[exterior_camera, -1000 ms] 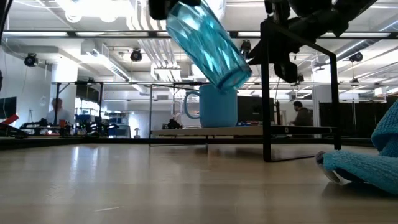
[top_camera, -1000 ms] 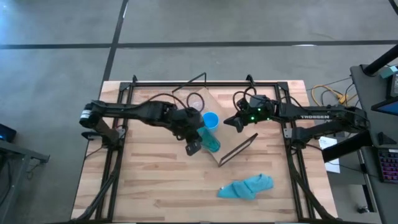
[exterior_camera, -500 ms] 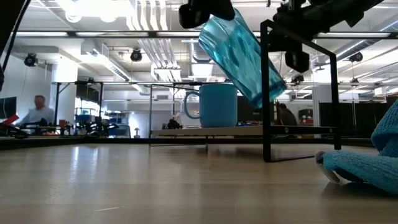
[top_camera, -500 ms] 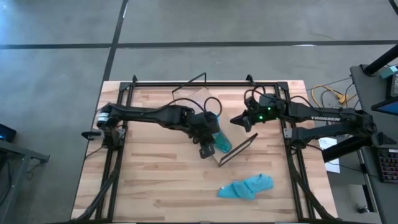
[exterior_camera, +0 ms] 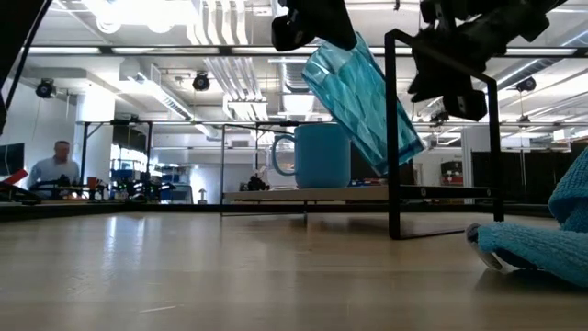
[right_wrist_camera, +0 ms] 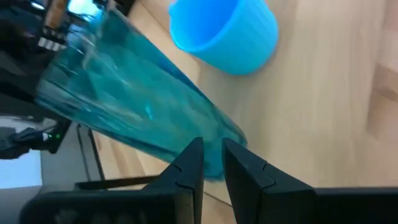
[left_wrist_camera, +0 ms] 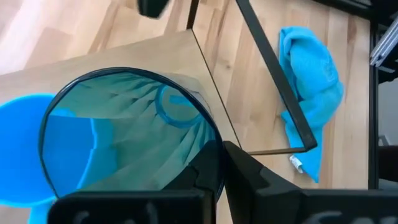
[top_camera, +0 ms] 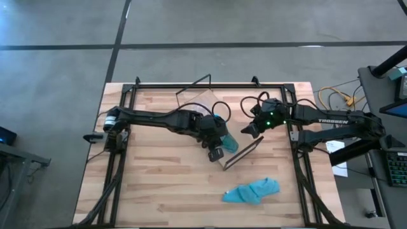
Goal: Stack small to large cups/mugs on shelf
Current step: Put the blue cup on the shelf
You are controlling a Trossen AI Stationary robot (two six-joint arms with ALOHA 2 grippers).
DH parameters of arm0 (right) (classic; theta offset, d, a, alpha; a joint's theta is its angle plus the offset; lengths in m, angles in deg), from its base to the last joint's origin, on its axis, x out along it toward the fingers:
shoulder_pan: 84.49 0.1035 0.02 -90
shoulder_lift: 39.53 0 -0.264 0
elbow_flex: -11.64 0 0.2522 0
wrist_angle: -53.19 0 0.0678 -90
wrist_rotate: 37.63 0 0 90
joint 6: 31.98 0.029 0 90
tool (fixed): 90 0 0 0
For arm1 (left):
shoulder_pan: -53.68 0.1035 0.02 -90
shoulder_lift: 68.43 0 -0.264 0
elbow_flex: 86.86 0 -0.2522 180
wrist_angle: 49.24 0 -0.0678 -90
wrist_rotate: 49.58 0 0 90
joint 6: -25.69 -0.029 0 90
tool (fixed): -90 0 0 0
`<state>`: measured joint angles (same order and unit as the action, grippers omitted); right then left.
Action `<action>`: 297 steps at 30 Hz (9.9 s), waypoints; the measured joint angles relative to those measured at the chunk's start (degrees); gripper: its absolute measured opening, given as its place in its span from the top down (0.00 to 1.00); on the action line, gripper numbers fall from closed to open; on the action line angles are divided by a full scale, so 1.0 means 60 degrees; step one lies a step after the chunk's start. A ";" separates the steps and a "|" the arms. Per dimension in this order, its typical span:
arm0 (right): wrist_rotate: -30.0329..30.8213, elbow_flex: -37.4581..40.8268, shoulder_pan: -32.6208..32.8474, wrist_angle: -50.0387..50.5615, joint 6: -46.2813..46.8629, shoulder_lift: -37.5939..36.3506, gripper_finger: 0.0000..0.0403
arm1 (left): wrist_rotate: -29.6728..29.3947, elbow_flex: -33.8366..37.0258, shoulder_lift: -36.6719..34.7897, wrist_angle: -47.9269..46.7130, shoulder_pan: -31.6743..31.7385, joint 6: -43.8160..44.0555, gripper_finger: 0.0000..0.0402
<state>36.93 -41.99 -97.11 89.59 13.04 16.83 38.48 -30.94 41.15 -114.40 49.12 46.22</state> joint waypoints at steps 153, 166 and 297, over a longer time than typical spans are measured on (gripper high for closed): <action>0.0599 -0.0035 0.0747 -0.0898 -0.0368 0.1300 0.91 | 0.0470 0.0033 0.0750 0.2747 -0.0055 0.0517 0.90; 0.1125 -0.0035 0.0747 -0.1578 -0.0484 0.1300 0.91 | 0.0487 0.0033 0.0747 0.2750 -0.0055 0.0521 0.90; 0.2108 -0.0038 0.0725 -0.2399 -0.1489 0.0239 0.91 | 0.0015 -0.0305 0.0769 0.3715 0.0466 -0.0527 0.99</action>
<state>49.58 -42.22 -92.76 75.20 4.10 18.26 38.57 -32.77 45.76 -92.11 51.92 43.06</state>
